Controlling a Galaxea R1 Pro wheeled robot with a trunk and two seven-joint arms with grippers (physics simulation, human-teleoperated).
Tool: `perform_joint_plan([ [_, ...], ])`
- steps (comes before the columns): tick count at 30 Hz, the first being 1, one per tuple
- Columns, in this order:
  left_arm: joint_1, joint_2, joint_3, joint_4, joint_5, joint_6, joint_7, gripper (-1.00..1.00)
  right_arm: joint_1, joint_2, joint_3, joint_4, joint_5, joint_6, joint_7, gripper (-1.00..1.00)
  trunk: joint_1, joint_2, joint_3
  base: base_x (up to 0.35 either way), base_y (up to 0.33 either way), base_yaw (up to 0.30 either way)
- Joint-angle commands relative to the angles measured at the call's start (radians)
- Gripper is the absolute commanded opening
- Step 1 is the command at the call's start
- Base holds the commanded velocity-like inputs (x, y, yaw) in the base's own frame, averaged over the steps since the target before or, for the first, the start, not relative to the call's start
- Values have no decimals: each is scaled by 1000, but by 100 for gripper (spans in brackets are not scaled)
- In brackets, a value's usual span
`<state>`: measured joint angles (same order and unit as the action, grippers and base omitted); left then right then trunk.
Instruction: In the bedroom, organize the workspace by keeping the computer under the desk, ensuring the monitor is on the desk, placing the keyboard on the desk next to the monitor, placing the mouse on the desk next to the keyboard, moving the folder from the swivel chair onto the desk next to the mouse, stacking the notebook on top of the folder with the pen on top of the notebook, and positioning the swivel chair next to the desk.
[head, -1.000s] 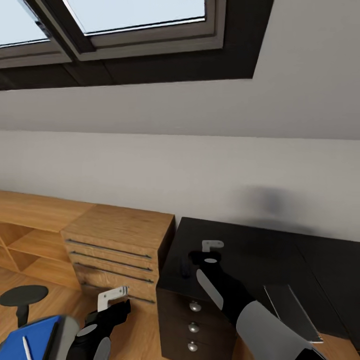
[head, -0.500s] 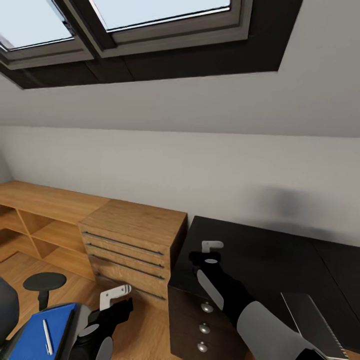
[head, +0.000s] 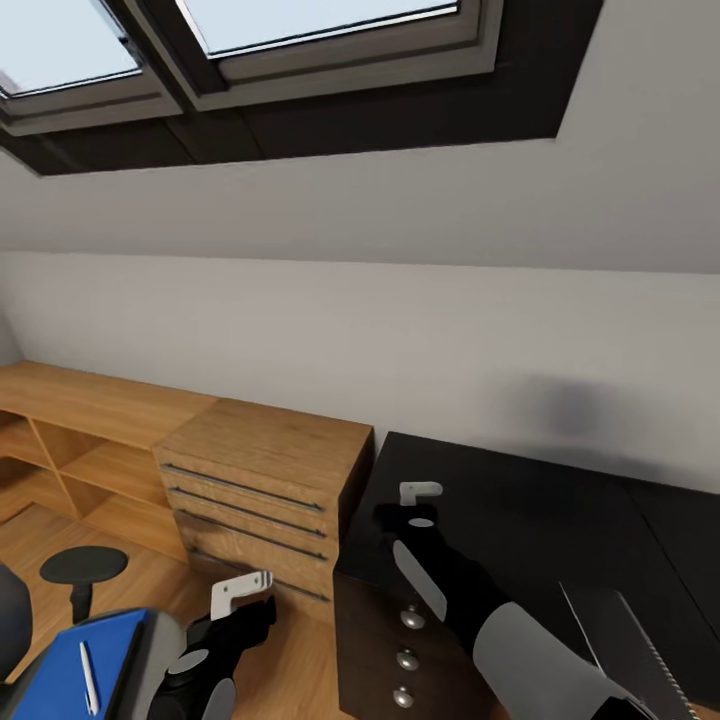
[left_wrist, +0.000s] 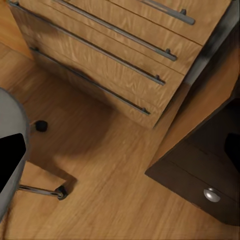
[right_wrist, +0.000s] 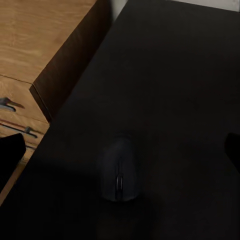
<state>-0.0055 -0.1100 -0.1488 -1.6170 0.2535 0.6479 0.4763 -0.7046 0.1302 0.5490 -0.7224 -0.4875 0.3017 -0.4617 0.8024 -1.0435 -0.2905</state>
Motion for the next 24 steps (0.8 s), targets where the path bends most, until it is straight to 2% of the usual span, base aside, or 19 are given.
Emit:
perform_joint_plan([
  [1,-1,0,0,-1,10,2,9,100,-1,-1,5,-2,-7,4,-7,100,0,-1,-1,233,-138,0],
  [11,-1,1,4,-1,12,2,8,100,-1,0,8,-2,-7,4,-3,100,0,-1,-1,299,-38,0],
  [18,-1,0,14,-2,12,3,11,100,-1,0,18,1,-7,4,-1,100,0,-1,-1,83,0,0],
  [19,-1,-1,15,-2,12,3,11,100,-1,-1,27,2,-7,4,0,100,0,-1,-1,14,0,0],
  [20,-1,-2,16,-2,12,2,11,100,-1,-1,52,2,-7,4,2,100,4,-8,-4,6,0,0],
  [24,-1,-2,17,-2,12,1,13,100,-1,-1,87,3,-8,4,3,100,20,-36,-17,3,0,0],
])
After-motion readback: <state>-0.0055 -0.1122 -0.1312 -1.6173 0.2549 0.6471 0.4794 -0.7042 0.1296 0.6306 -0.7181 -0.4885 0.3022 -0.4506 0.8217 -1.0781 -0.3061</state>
